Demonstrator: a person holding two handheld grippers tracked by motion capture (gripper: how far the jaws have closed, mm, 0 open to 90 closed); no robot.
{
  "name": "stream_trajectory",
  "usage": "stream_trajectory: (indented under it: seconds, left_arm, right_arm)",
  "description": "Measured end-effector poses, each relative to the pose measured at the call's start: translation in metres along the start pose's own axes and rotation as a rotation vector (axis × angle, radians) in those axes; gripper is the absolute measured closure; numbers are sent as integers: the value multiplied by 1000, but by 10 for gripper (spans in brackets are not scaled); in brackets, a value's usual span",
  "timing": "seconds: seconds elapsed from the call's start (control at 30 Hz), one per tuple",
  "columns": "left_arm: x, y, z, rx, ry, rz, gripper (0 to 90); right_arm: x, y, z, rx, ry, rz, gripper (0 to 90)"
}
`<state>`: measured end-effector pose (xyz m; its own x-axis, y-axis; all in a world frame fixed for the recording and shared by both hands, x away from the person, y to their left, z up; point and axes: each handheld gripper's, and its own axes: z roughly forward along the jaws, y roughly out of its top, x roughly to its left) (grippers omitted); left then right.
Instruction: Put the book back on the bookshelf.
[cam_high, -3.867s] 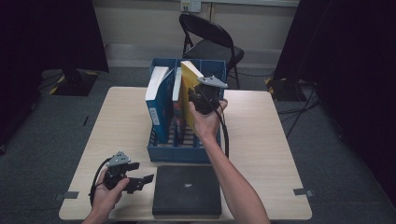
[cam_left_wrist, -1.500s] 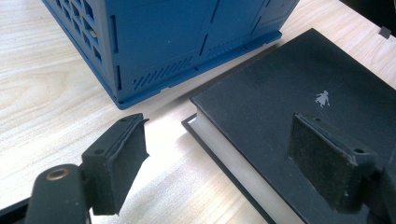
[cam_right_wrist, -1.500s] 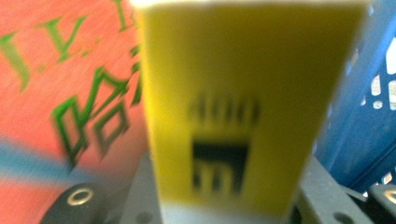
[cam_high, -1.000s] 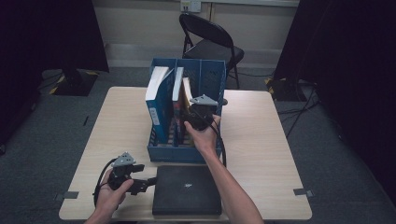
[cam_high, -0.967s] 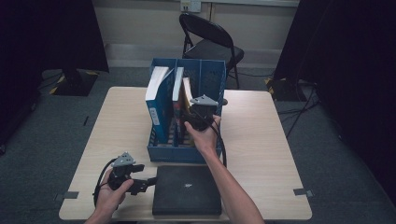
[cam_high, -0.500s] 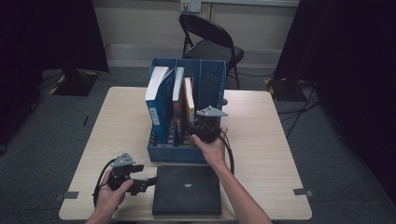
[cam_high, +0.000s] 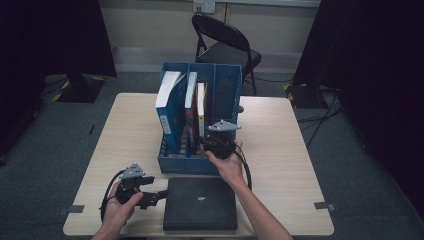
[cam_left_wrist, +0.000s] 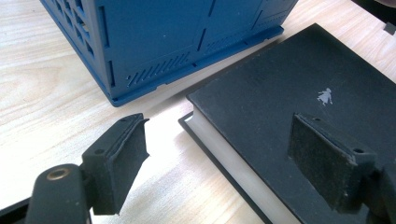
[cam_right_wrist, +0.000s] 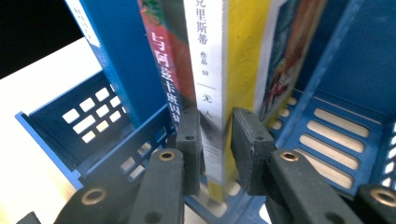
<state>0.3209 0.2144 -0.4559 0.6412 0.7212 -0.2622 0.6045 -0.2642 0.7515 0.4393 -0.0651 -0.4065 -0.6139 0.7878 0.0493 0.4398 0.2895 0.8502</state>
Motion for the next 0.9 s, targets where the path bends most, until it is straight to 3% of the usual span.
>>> stream_trajectory:
  seconds: [0.3,0.9]
  left_arm:
    - [1,0,-2,-3,0,-1,193]
    - [1,0,-2,-4,2,-1,193]
  right_arm:
    - [4,10,14,14,-14,-18,731]
    - [-5,23,30,22,-18,-7,727]
